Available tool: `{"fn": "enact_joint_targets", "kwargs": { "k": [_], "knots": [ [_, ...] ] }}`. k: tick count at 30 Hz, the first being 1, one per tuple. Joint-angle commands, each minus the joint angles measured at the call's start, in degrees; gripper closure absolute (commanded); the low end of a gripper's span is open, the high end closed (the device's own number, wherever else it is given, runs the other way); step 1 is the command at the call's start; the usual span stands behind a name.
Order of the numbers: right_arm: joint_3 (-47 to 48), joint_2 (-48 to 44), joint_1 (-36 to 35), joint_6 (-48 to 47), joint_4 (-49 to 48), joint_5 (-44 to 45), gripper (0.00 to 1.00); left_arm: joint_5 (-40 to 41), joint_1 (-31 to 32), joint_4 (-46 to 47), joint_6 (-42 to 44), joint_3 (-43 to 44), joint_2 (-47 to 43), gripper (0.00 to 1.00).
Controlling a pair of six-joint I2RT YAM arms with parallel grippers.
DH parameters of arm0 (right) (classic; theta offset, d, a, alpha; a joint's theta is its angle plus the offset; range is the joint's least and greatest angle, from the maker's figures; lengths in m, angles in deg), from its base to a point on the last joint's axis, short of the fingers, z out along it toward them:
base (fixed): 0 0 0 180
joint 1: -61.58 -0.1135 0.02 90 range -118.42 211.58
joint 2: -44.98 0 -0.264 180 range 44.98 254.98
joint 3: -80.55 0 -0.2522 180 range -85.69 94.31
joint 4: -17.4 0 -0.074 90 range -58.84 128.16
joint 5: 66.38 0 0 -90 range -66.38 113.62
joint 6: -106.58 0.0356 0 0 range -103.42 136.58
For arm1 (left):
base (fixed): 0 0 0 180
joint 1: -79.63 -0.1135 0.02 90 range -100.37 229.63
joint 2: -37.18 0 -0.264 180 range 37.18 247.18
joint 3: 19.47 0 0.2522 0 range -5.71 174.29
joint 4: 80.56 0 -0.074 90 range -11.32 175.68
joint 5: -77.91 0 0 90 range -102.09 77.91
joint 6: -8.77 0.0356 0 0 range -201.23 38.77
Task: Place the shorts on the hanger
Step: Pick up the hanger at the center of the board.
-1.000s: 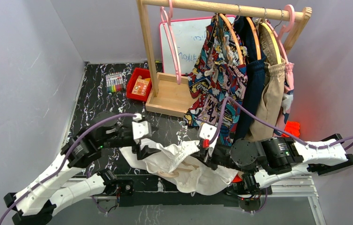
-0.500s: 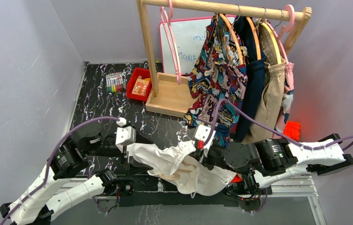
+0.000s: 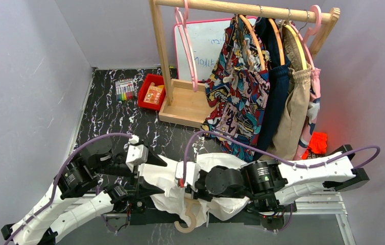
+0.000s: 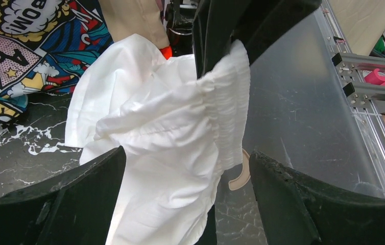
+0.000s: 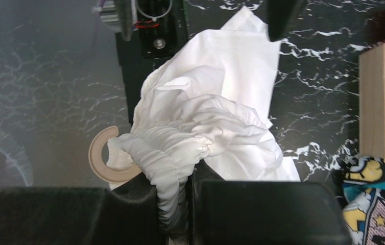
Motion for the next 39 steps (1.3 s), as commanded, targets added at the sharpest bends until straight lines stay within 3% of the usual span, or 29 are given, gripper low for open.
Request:
{"fn": "enact_joint_targets", "kwargs": {
  "k": [1,5,13,23,39],
  "knots": [
    [0.78,0.71,1.94,-3.74,-5.97,-8.52,1.0,-0.64,-0.08,0.76,-0.29,-0.26,-2.33,0.12],
    [-2.37,-1.14,9.28,-4.23,-7.53,-12.91,1.0,-0.78,-0.04,1.47,-0.81,-0.75,-1.81,0.13],
    [-7.55,-4.27,19.83,-2.59,-12.19,-9.46,1.0,-1.53,-0.04,6.12,-1.72,-4.89,0.57,0.16],
    [-10.6,-2.4,31.7,2.02,-16.98,-5.56,1.0,-3.58,0.0,12.06,0.63,-7.94,6.54,0.19],
    [-10.12,3.11,47.35,3.88,-22.03,-12.83,1.0,-6.42,0.66,13.84,4.24,-6.3,11.26,0.21]
  ]
}}
